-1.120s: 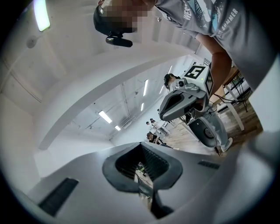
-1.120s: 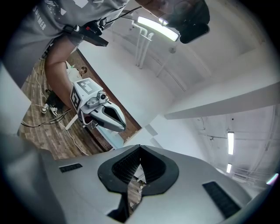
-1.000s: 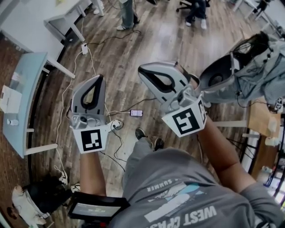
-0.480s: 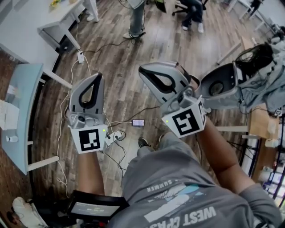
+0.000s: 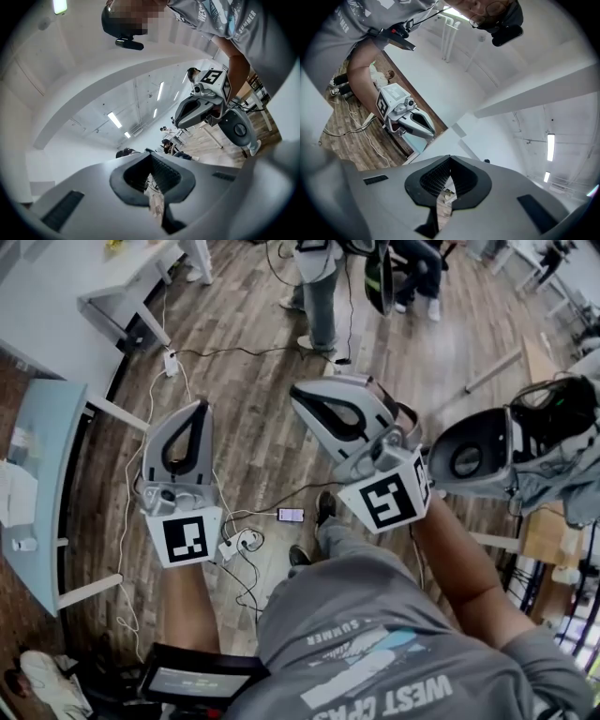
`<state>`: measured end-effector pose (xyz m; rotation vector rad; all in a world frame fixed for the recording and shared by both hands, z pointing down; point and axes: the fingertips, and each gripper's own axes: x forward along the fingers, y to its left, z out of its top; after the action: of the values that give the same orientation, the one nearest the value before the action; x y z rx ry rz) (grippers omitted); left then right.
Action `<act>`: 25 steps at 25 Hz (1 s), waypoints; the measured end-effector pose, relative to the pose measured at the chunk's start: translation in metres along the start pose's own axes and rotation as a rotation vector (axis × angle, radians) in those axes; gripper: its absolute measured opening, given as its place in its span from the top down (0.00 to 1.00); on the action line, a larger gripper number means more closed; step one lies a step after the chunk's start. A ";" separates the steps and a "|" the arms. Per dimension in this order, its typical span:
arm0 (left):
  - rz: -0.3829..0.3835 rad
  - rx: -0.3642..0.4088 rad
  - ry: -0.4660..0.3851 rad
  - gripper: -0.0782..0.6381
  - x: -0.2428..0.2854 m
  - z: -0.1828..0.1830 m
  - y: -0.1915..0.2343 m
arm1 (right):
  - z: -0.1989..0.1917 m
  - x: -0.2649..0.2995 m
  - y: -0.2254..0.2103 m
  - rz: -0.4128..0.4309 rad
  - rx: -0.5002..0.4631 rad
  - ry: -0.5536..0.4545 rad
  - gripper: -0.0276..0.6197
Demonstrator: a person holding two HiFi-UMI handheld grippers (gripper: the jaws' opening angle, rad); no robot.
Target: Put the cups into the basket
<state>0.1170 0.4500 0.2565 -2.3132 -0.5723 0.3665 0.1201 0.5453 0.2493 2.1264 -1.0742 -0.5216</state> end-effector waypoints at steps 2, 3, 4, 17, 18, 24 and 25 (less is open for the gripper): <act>0.012 0.005 0.010 0.89 0.021 -0.009 0.008 | -0.015 0.015 -0.012 0.014 0.008 -0.020 0.94; 0.020 0.010 0.018 0.89 0.033 -0.014 0.012 | -0.023 0.024 -0.019 0.022 0.010 -0.030 0.94; 0.028 0.012 0.031 0.89 0.043 -0.020 0.017 | -0.030 0.032 -0.025 0.032 0.012 -0.039 0.94; 0.093 0.048 0.137 0.89 0.112 -0.048 0.040 | -0.080 0.084 -0.080 0.088 0.024 -0.155 0.94; 0.092 0.054 0.137 0.89 0.114 -0.048 0.042 | -0.081 0.085 -0.082 0.087 0.025 -0.158 0.94; 0.124 0.056 0.142 0.89 0.125 -0.062 0.068 | -0.089 0.117 -0.088 0.110 0.028 -0.176 0.94; 0.128 0.053 0.146 0.89 0.128 -0.069 0.072 | -0.091 0.125 -0.089 0.116 0.028 -0.178 0.94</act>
<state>0.2768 0.4275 0.2418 -2.3080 -0.3401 0.2666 0.2960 0.5165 0.2411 2.0568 -1.3020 -0.6532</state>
